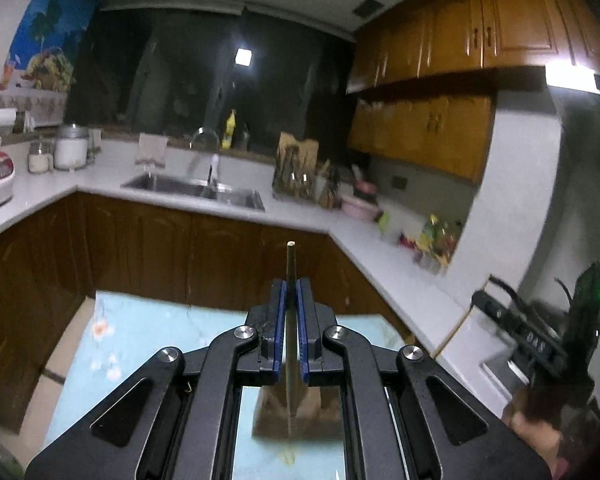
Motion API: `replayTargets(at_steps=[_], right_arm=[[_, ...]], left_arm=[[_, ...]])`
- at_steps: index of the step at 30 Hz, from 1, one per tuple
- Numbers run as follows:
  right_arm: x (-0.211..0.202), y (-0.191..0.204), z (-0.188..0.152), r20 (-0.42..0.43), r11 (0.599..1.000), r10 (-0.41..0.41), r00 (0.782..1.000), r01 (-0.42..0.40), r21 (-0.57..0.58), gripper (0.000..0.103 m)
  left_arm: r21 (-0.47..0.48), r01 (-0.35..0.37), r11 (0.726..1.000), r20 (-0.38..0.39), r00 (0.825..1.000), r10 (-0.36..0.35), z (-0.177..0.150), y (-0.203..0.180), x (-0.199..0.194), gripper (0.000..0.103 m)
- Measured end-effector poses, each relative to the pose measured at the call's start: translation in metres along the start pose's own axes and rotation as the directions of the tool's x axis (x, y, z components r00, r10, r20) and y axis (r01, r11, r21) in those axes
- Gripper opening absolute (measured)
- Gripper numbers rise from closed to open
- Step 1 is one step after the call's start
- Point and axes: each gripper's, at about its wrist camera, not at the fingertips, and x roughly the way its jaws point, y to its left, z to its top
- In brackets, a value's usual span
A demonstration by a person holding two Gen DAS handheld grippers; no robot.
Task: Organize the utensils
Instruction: 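Lift both wooden chopsticks and carry them over the holder, then open both tools to drop the wooden chopsticks into the holder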
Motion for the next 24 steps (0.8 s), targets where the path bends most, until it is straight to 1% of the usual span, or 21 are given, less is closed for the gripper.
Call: replayTargets(at_steps=[3,6,8,11,17,21,24], right_arm=[[0.017,0.004,0.003,0.032,0.999,-0.028,0.999,0.029,-0.023,0.005],[0.035,0.002,-0.007,0.035,0.998,-0.05,0.998,0.051,-0.032,0.006],[0.042,0.001,-0.018,0.038,0.997,-0.066,0.997,0.068,-0.044,0.006],[0.051,-0.003,-0.039,0.016,0.996,-0.079,0.997,0.079,-0.043,0.006],[0.059,-0.018,-0.069,-0.025,0.995,-0.096,0.995,0.096,-0.008,0.006],[0.068,-0.028,-0.08,-0.075,0.995,-0.097,0.992,0.099,0.022,0.006],[0.074,-0.033,-0.087,-0.113,0.995,-0.095,0.989,0.099,0.031,0.006]], left_arm=[[-0.005,-0.018,1.0,0.047,0.999,0.018,0.006,0.001,0.023,0.005],[-0.015,-0.042,0.999,0.053,0.998,0.043,-0.001,0.003,0.044,0.005],[-0.032,-0.05,0.998,0.042,0.998,0.051,-0.015,0.007,0.06,0.005],[-0.051,-0.043,0.998,-0.004,0.999,0.043,-0.04,0.011,0.079,0.005],[-0.066,-0.051,0.996,-0.092,0.995,0.045,-0.085,0.02,0.098,0.005],[-0.065,-0.059,0.996,-0.145,0.988,0.049,-0.103,0.023,0.106,0.005],[-0.068,-0.04,0.997,-0.171,0.985,0.028,-0.108,0.024,0.109,0.005]])
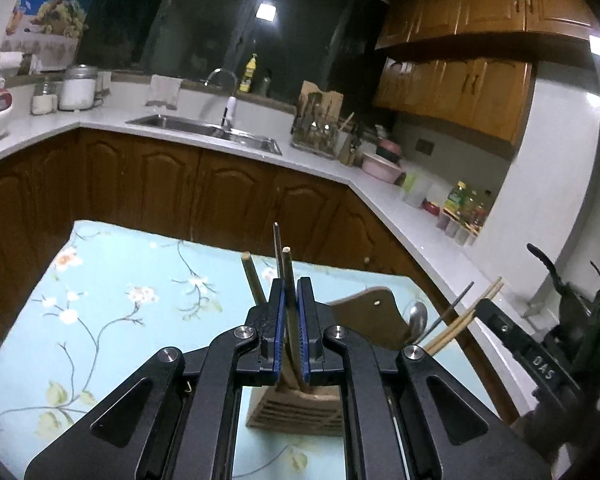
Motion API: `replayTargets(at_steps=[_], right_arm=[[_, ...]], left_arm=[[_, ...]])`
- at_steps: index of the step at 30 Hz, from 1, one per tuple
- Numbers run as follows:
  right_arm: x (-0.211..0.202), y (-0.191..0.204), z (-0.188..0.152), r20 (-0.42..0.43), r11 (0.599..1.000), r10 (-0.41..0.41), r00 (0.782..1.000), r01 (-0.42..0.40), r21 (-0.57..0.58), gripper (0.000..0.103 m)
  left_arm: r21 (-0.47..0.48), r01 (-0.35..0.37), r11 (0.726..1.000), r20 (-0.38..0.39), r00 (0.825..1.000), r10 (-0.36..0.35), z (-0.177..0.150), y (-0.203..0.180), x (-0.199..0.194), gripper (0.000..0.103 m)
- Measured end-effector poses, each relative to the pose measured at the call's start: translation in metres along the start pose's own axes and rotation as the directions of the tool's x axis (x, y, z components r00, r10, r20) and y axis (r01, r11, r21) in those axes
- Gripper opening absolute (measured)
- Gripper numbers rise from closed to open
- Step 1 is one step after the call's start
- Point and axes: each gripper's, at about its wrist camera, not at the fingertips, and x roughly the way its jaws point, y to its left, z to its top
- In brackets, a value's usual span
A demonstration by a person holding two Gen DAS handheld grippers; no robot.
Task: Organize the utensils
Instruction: 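Open both tools to drop the wooden chopsticks into the holder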
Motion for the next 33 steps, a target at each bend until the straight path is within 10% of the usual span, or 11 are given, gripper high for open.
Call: replayTargets(at_steps=[8,14,18,20,28,33], right_arm=[[0.0,-0.002,0.006,-0.018,1.0,0.001,1.0,-0.001,0.006,0.006],[-0.003,-0.006,0.01,-0.026,0.999,0.014,1.0,-0.013,0.053,0.032],[-0.02,-0.013,0.015,0.022,0.996,0.024,0.999,-0.026,0.084,0.086],[-0.032,-0.018,0.019,0.052,0.993,0.03,0.998,-0.036,0.111,0.096],[-0.075,-0.028,0.021,0.067,0.988,0.038,0.997,-0.048,0.145,0.098],[-0.108,-0.034,0.001,0.048,0.99,0.029,0.998,-0.035,0.139,0.101]], left_arm=[[0.024,-0.012,1.0,-0.016,1.0,0.012,0.004,-0.007,0.002,0.006],[0.023,-0.001,1.0,-0.057,0.998,0.003,0.007,-0.008,0.004,0.01],[-0.018,0.043,0.999,-0.036,0.998,-0.043,0.01,-0.011,-0.014,0.045],[-0.031,0.044,0.999,0.006,0.999,-0.044,0.01,-0.019,-0.031,0.067],[-0.035,0.023,0.999,0.15,0.989,-0.018,0.004,-0.031,-0.108,0.098],[-0.044,-0.023,0.999,0.143,0.989,0.029,-0.019,-0.02,-0.141,0.101]])
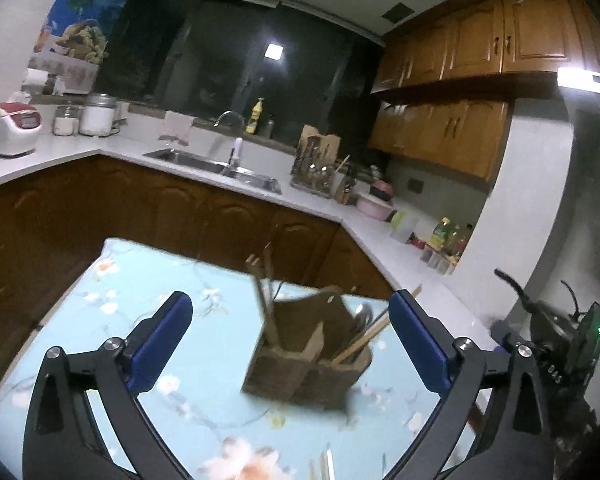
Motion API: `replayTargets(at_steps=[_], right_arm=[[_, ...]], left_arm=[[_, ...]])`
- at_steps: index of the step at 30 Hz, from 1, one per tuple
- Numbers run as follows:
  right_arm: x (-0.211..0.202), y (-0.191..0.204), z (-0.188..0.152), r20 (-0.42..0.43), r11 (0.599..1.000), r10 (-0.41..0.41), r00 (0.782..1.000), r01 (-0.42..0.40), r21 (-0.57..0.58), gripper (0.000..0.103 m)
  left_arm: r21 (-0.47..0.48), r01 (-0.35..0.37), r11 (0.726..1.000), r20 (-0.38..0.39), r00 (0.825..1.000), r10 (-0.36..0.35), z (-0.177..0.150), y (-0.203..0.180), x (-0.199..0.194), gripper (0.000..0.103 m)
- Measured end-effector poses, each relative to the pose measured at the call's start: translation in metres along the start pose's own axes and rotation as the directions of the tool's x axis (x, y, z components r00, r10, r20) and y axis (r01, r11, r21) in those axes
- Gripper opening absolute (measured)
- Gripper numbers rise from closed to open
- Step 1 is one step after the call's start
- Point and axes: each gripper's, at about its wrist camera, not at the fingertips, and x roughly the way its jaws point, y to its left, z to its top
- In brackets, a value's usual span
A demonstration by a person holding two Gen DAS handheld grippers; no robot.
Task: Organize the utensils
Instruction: 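Open both tools to drop the wooden chopsticks into the holder, then move both tools back to the remaining chopsticks on the tablecloth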
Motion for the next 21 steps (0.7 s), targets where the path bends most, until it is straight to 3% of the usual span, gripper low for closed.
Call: replayTargets(at_steps=[5,14,21], right_arm=[[-0.028,-0.008,-0.036,-0.078,0.999,-0.041,0.996,0.04,-0.021,0.101],[-0.066,-0.024,-0.093,-0.188,0.992,-0.124,0.974,0.118,-0.045,0.101],[-0.074,-0.037,-0.12,-0.249,0.99,-0.138,0.959,0.133,-0.035,0.101]], left_arm=[[0.049,-0.077,0.996,-0.08,0.994,0.081,-0.042,0.011,-0.018,0.101],[0.061,-0.105,0.993,-0.239,0.964,0.116,-0.115,0.027,-0.033,0.101],[0.056,-0.108,0.993,-0.31,0.943,0.12,-0.145,0.031,-0.04,0.101]])
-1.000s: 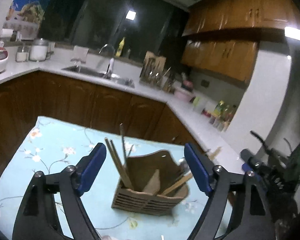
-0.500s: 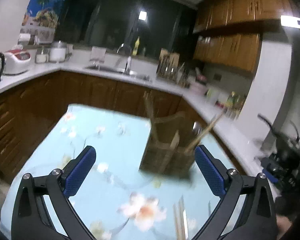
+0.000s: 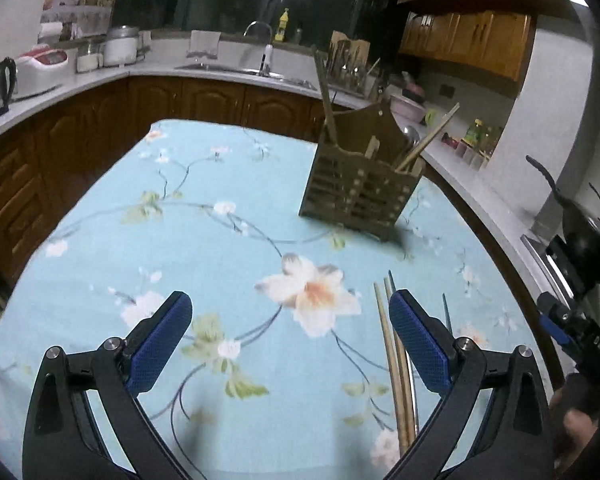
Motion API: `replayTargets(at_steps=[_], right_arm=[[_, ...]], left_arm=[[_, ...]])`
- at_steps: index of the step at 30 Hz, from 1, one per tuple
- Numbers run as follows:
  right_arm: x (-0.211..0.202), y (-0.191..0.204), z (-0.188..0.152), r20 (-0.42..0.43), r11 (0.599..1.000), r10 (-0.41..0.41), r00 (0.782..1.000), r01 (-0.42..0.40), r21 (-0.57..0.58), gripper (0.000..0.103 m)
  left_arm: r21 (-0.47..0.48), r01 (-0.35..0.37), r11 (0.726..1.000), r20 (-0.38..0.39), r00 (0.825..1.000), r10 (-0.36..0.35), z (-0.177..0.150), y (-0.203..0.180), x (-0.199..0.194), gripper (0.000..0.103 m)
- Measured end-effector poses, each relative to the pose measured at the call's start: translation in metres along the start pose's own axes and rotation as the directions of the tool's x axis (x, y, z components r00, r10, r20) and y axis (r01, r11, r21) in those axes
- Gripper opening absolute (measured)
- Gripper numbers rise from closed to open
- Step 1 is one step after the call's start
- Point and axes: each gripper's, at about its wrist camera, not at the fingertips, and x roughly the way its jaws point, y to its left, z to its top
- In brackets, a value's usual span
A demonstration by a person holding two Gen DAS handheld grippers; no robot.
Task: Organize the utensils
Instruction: 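Move both tools back to the remaining chopsticks on the tablecloth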
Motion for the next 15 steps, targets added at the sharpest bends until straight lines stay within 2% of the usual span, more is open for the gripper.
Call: replayTargets(at_steps=[8,15], right_arm=[[0.019,0.0,-0.012,-0.087,1.0,0.014,0.996,-0.014,-0.004,0.101],[0.036,-0.002,-0.012,-0.147,1.0,0.006,0.989,-0.009,-0.016,0.1]], left_arm=[[0.021,-0.012,1.0,-0.04,0.999,0.012,-0.005,-0.005,0.005,0.101],[0.04,0.018,0.999,-0.104,0.994,-0.014,-0.004,-0.017,0.024,0.101]])
